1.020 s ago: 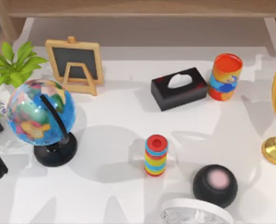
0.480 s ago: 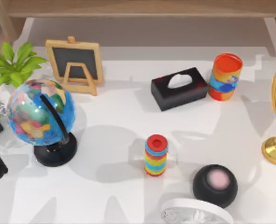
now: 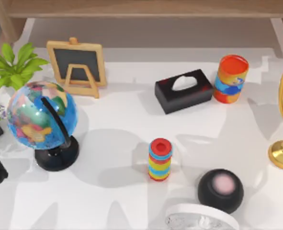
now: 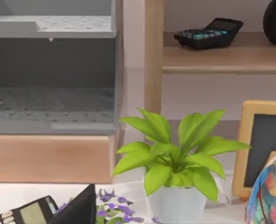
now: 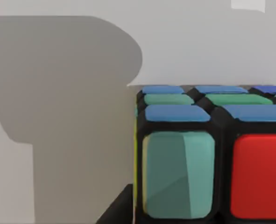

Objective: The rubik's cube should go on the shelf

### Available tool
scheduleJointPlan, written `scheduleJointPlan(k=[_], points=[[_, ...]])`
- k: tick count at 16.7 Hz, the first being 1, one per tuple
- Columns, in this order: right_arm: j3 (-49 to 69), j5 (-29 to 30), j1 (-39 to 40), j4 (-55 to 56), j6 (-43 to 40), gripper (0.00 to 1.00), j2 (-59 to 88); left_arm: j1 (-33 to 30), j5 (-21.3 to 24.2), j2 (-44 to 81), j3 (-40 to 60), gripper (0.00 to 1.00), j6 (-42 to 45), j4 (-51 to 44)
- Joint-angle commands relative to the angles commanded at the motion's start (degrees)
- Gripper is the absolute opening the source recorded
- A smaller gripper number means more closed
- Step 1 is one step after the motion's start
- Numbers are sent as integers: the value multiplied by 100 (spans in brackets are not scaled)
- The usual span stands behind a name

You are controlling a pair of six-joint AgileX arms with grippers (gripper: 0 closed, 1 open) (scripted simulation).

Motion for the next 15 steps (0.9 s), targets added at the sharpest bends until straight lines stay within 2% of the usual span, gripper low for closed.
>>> scheduleJointPlan(k=[3, 10, 15], points=[[-3, 40, -31, -106, -169, 0, -32, 0, 0, 0, 0, 100, 0, 0], [219, 35, -160, -651, -1403, 0, -132, 0, 0, 0, 0, 100, 0, 0], [591, 51, -144, -795, -1208, 0, -36, 0, 0, 0, 0, 100, 0, 0]])
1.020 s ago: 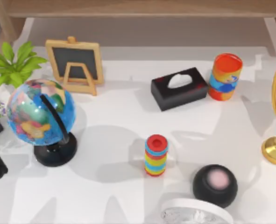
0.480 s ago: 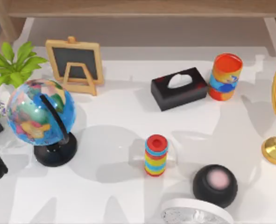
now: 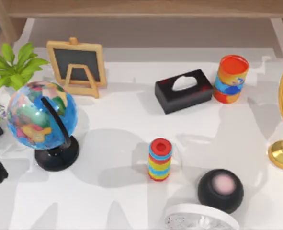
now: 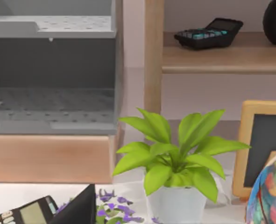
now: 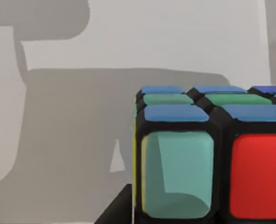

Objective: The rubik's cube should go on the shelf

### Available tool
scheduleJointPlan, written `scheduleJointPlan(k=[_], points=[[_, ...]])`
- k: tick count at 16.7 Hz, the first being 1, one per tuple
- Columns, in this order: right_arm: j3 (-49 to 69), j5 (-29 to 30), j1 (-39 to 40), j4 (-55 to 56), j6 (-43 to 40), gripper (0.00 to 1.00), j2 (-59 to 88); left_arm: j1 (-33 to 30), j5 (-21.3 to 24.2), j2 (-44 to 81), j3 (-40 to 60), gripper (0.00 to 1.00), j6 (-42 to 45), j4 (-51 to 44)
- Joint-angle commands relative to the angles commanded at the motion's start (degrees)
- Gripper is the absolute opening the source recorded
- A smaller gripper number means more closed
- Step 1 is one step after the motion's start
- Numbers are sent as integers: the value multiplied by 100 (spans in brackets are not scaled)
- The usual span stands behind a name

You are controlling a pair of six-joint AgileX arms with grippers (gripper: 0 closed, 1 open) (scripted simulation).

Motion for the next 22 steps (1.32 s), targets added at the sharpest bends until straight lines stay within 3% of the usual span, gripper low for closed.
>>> scheduleJointPlan(k=[7, 14, 22], points=[[262, -48, 137, 25, 1166, 0, 128, 0, 0, 0, 0, 100, 0, 0], [210, -63, 98, 27, 1208, 0, 69, 0, 0, 0, 0, 100, 0, 0], [-1539, -408, 511, 739, 1346, 0, -1978, 0, 0, 0, 0, 100, 0, 0]])
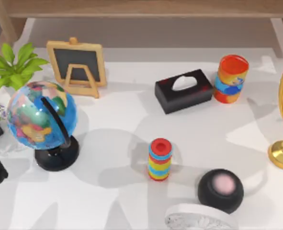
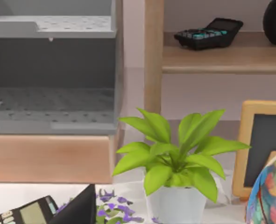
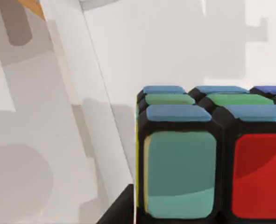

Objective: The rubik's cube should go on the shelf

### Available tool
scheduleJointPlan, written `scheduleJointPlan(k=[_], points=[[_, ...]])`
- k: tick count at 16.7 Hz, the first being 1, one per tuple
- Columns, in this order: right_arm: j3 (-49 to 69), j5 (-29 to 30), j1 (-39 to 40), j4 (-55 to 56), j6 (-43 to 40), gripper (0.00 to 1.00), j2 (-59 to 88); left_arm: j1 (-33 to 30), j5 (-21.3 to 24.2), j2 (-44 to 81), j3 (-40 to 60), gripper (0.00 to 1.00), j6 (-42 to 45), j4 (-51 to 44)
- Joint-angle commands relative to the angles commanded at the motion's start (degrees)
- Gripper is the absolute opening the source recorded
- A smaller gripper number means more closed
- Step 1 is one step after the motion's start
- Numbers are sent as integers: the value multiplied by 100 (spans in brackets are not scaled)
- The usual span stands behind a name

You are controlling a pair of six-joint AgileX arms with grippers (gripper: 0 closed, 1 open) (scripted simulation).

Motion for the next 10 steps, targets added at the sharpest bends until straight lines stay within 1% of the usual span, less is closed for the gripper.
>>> scheduleJointPlan(k=[3, 5, 7, 10], points=[[-1139, -118, 614, 739, 105, 0, -899, 0, 0, 0, 0, 100, 0, 0], [-1926, -140, 1132, 1445, 181, 0, -1377, 0, 0, 0, 0, 100, 0, 0], [-2671, -92, 1696, 2341, 253, 0, -1736, 0, 0, 0, 0, 100, 0, 0], [-3659, 135, 2557, 4014, 319, 0, -2034, 0, 0, 0, 0, 100, 0, 0]])
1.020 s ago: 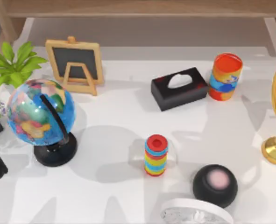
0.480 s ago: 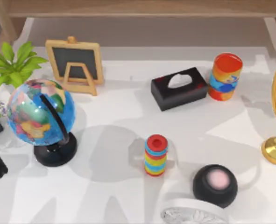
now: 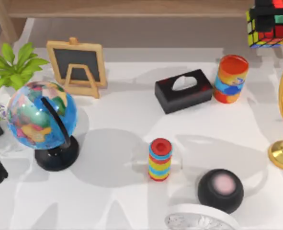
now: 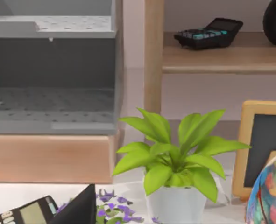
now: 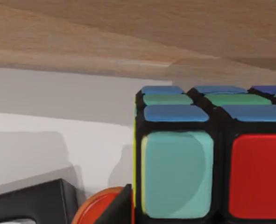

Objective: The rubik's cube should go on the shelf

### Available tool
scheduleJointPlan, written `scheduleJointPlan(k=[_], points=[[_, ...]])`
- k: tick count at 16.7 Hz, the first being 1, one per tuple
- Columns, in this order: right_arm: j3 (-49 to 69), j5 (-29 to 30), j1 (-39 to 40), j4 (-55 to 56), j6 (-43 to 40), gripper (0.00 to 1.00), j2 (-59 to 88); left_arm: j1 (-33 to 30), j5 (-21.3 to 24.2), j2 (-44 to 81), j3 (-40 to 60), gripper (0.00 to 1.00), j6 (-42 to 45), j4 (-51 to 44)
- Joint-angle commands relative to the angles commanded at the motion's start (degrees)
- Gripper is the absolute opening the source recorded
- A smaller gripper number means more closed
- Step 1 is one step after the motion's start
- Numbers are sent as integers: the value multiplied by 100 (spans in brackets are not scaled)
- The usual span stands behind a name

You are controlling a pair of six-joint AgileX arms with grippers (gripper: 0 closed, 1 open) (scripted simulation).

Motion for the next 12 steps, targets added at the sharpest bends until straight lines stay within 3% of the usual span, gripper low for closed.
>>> scheduleJointPlan(k=[6, 12], points=[[-1527, 998, 1421, 4052, -153, 0, 168, 0, 0, 0, 0, 100, 0, 0], [-2397, 2393, 2170, 7906, -621, 0, 1031, 0, 0, 0, 0, 100, 0, 0]])
